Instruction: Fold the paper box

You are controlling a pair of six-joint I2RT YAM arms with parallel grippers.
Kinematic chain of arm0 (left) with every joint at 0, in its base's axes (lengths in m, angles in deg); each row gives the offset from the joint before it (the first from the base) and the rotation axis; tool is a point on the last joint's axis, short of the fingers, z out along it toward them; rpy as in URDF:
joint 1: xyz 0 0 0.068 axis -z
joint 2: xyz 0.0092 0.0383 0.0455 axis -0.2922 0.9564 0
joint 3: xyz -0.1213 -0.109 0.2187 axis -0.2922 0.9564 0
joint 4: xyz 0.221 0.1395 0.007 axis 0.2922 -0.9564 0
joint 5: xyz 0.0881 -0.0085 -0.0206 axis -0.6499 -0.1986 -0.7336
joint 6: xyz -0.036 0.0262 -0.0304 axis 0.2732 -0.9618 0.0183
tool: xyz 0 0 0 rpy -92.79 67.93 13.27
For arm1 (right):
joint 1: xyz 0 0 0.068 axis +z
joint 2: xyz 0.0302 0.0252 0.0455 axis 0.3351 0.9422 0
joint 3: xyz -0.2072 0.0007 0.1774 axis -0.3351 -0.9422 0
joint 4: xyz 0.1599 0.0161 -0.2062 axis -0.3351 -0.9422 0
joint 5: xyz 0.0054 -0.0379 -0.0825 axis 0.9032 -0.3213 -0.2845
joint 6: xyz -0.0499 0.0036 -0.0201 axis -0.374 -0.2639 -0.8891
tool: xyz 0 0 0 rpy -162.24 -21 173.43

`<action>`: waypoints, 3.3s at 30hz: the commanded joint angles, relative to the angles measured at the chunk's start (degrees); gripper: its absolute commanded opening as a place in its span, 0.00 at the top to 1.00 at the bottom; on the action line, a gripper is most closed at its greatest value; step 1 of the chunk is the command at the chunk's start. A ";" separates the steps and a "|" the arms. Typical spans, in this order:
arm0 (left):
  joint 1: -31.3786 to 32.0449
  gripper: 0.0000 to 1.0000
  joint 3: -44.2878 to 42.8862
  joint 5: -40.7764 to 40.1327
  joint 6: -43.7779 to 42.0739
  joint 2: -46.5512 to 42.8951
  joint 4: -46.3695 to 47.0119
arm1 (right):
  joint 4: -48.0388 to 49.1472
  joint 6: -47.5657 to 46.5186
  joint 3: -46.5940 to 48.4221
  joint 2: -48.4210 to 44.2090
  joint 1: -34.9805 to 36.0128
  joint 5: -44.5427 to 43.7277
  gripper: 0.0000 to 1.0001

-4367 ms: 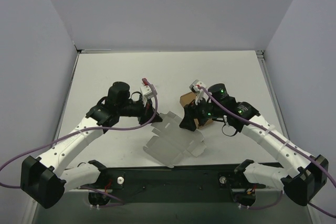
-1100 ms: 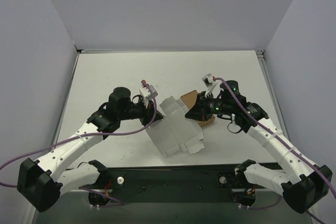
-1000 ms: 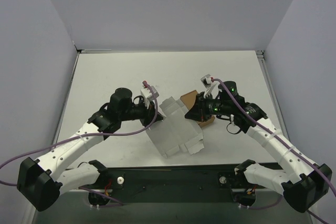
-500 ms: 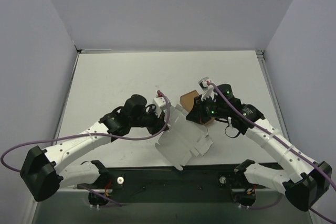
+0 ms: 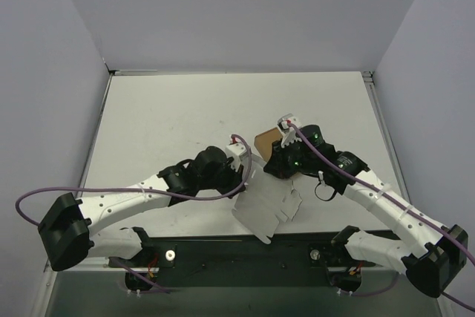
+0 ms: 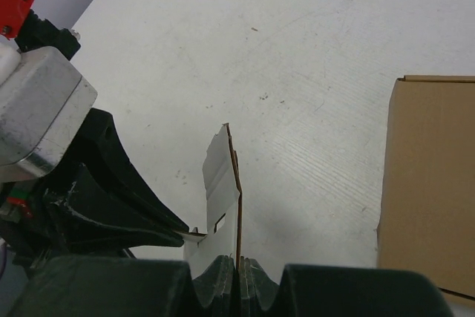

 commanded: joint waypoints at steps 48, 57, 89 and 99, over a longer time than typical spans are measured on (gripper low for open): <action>-3.80 0.13 2.27 8.39 -7.68 -10.60 13.35 | 4.72 -6.17 -8.11 -7.49 4.56 7.66 1.00; -4.07 0.14 2.19 12.89 -8.04 -6.39 12.83 | 4.90 -5.73 -7.94 -7.49 4.56 8.19 1.00; 4.80 0.58 3.33 0.58 -7.25 -4.45 18.10 | 4.99 -5.73 -8.46 -6.35 4.48 1.68 1.00; 5.60 0.79 -0.97 -9.59 -5.76 0.47 14.51 | 5.34 -5.82 -8.90 -6.70 4.48 1.77 1.00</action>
